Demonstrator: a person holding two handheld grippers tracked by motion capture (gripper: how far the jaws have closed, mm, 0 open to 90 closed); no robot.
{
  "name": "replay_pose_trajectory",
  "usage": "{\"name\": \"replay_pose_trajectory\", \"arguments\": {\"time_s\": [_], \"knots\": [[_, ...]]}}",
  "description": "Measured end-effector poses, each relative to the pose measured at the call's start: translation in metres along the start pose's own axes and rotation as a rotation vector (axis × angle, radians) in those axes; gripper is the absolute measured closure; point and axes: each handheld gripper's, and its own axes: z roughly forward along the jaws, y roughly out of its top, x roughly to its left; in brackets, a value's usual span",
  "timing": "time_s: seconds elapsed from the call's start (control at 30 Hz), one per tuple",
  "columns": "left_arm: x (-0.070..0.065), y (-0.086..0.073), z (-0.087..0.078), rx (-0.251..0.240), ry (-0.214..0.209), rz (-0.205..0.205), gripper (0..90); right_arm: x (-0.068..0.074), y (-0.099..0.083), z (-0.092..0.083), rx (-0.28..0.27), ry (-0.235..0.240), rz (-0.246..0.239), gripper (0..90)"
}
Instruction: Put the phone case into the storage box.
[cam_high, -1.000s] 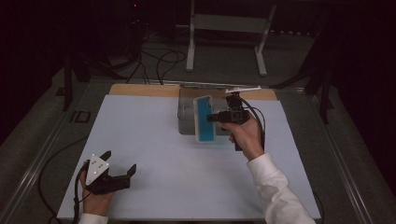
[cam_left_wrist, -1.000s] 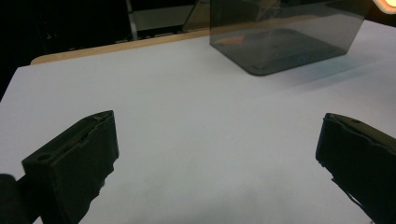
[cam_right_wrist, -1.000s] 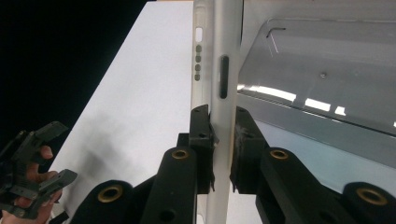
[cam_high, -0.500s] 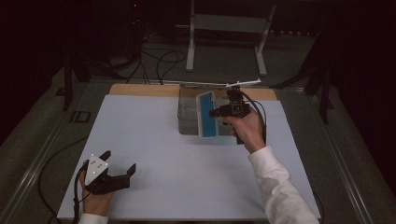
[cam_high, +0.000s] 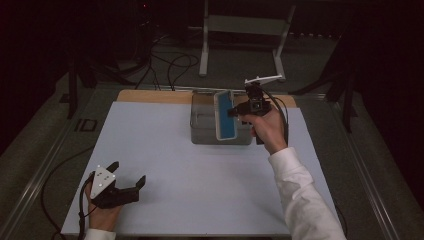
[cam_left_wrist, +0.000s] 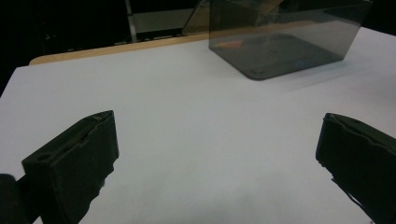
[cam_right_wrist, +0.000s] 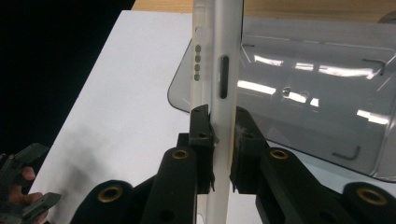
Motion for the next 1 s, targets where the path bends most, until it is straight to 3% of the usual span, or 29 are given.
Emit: {"name": "replay_pose_trajectory", "arguments": {"time_s": [0.53,1.0], "knots": [[0.0,0.0,0.0,0.0,-0.001,0.002,0.1,-0.002,0.018,0.003,0.019,-0.036,0.014,81.9],[-0.001,0.001,0.001,0.002,0.0,0.013,0.1,-0.014,0.031,0.005,0.029,-0.084,0.058,81.9]]}}
